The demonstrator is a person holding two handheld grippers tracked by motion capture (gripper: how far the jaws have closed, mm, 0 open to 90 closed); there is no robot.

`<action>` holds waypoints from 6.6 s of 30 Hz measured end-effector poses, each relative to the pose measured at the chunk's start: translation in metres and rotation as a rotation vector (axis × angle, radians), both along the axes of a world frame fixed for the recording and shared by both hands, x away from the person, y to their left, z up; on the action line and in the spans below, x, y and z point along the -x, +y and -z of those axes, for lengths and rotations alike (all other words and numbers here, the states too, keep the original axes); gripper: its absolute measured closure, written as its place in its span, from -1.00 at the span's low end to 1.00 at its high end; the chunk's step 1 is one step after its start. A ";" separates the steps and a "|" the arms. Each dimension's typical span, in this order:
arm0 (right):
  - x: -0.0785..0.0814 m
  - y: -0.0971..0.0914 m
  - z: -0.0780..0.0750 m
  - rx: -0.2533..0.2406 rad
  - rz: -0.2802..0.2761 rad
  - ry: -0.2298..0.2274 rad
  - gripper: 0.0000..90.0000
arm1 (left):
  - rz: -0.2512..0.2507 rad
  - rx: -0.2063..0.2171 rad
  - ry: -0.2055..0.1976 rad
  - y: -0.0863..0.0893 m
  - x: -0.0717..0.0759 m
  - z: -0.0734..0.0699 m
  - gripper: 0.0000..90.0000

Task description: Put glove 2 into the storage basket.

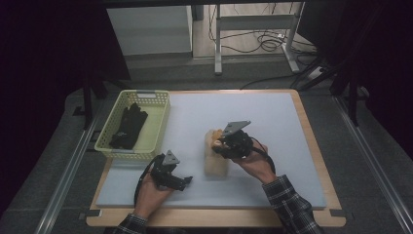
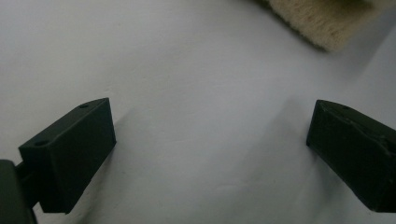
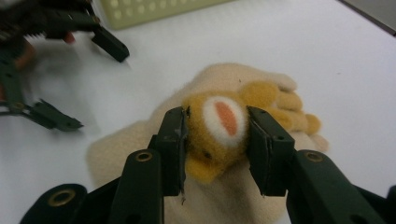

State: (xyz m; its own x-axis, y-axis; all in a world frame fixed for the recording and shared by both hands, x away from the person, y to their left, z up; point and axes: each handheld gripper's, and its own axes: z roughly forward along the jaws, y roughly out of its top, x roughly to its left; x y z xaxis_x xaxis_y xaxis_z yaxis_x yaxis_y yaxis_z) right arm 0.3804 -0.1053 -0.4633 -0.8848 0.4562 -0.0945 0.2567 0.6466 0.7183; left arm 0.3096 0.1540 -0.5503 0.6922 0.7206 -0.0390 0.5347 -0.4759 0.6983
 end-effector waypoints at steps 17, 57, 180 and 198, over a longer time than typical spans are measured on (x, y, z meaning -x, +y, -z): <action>-0.013 0.002 0.029 -0.012 0.055 0.049 -0.16 | 0.000 0.000 0.002 0.000 0.000 0.000 -0.97; 0.025 -0.043 0.065 -0.056 0.054 0.159 0.97 | 0.001 -0.001 0.001 0.000 0.000 0.000 -0.97; 0.025 -0.130 0.069 -0.011 0.327 0.043 -0.82 | -0.025 0.008 0.022 0.001 -0.003 -0.007 -0.99; 0.025 -0.130 0.069 -0.012 0.328 0.041 -0.82 | -0.003 -0.030 0.053 -0.031 -0.050 -0.044 -1.00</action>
